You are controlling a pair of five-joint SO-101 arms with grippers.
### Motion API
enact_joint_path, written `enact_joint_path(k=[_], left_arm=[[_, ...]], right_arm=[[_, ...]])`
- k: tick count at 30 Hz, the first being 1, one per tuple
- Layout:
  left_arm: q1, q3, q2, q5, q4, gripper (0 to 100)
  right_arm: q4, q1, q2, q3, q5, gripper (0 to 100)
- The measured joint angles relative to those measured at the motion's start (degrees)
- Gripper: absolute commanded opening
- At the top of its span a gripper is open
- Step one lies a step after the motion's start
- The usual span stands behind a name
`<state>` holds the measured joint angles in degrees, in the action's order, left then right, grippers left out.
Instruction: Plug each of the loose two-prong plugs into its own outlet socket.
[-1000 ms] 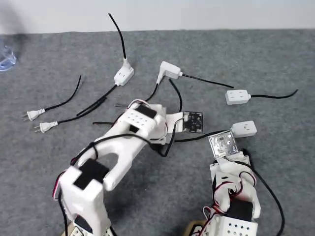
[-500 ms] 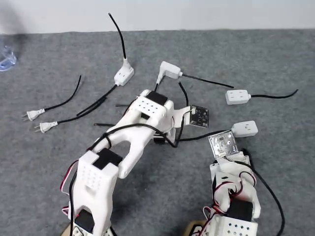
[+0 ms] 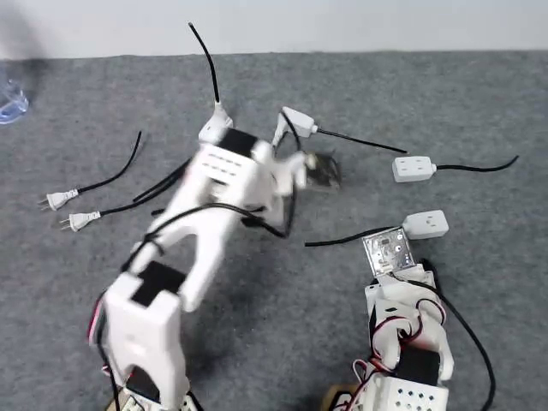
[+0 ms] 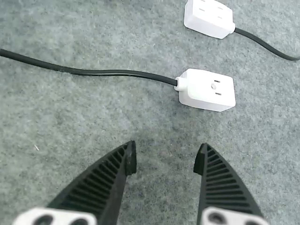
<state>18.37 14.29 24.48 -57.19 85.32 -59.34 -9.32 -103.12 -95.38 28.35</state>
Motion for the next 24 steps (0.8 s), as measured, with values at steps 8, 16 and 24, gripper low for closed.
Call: enact_joint_path(k=[8, 16, 24], left_arm=[[-12.40, 0.00, -8.97, 14.95, -9.85, 1], [-14.59, -0.88, -6.77, 22.77, -24.00, 14], [-14.59, -0.88, -6.86, 23.30, -22.59, 29]], right_arm=[[0.00, 0.00, 0.00, 0.00, 0.00, 19.7], [0.00, 0.00, 0.00, 0.00, 0.00, 19.7], [-0.18, 1.58, 0.00, 0.00, 0.00, 19.7]])
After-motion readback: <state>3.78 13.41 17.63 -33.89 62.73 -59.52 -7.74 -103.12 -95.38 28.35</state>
